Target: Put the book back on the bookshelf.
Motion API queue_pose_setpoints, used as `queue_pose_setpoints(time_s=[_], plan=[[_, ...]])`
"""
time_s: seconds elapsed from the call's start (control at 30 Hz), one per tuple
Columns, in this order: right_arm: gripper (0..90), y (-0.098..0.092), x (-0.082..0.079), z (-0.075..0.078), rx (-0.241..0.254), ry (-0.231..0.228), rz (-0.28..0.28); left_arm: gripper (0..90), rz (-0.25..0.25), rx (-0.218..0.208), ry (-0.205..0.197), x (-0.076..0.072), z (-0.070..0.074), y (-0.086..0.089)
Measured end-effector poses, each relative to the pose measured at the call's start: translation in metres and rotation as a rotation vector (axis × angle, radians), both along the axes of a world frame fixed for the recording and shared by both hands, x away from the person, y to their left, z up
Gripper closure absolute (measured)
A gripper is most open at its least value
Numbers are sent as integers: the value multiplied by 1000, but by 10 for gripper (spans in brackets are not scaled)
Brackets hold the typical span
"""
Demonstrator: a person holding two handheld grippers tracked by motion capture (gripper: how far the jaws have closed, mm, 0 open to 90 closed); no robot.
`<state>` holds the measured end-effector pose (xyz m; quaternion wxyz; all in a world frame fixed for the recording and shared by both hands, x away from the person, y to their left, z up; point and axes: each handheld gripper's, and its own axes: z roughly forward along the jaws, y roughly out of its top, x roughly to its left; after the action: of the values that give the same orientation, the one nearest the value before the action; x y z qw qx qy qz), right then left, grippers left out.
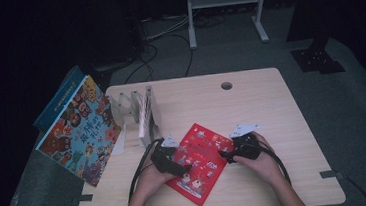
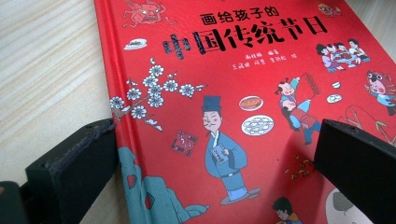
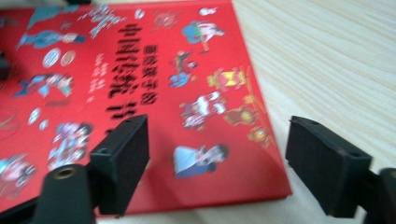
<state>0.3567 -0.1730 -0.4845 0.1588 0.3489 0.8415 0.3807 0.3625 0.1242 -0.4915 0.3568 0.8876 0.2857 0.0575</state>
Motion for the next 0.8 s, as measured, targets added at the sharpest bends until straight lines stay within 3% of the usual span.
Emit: queue_pose_setpoints(time_s=[0.17,0.3,0.53,0.8], plan=[[207,-5,12,-8,39,60,1,0,-1,0,0,0,0,0],[201,-8,14,-10,63,96,36,0,0,4,3,0,0,-1],[197,-10,12,-12,78,98,48,0,-6,14,8,1,1,-2],[188,-15,-6,-12,71,98,38,0,-30,27,14,-1,2,-9]])
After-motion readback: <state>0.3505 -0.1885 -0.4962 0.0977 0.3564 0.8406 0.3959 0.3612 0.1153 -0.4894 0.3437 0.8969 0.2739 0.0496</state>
